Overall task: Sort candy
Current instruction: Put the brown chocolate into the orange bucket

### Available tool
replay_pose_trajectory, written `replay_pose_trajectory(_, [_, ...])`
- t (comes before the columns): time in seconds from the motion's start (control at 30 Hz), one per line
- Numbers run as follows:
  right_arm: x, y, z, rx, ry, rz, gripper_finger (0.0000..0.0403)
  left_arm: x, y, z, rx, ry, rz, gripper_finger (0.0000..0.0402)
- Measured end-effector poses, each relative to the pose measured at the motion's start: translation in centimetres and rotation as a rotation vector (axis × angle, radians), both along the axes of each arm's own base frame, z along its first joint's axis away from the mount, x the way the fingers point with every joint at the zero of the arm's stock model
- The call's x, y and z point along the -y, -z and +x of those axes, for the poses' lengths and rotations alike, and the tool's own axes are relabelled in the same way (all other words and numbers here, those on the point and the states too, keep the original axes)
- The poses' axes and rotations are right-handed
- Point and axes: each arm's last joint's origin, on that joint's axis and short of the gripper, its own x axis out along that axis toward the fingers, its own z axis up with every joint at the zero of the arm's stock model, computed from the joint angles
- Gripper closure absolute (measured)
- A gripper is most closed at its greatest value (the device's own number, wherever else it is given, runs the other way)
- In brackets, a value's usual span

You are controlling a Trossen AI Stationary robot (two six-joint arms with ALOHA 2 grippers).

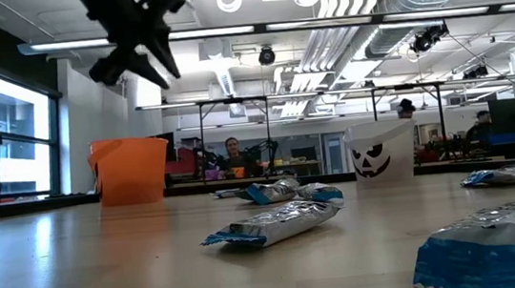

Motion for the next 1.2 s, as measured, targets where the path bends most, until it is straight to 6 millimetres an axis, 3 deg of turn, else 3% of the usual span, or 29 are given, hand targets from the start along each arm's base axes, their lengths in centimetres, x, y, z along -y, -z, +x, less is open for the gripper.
replay_pose_trajectory(0.33, [0.0, 0.0, 0.0, 0.0, 0.0, 0.0, 0.0253, 9.9, 0.7, 1.7, 0.062, -0.022, -0.078, 0.0298])
replay_pose_trajectory(0.8, [0.0, 0.0, 0.0, 0.0, 0.0, 0.0, 0.0253, 19.5, 5.9, 1.2, -0.172, -0.053, -0.262, 0.0298])
replay_pose_trajectory(0.93, [0.0, 0.0, 0.0, 0.0, 0.0, 0.0, 0.0253, 22.0, 6.4, -0.1, -0.242, 0.056, -0.287, 0.0298])
replay_pose_trajectory(1.2, [0.0, 0.0, 0.0, 0.0, 0.0, 0.0, 0.0253, 26.9, 6.2, -3.3, -0.266, 0.506, -0.254, 0.0298])
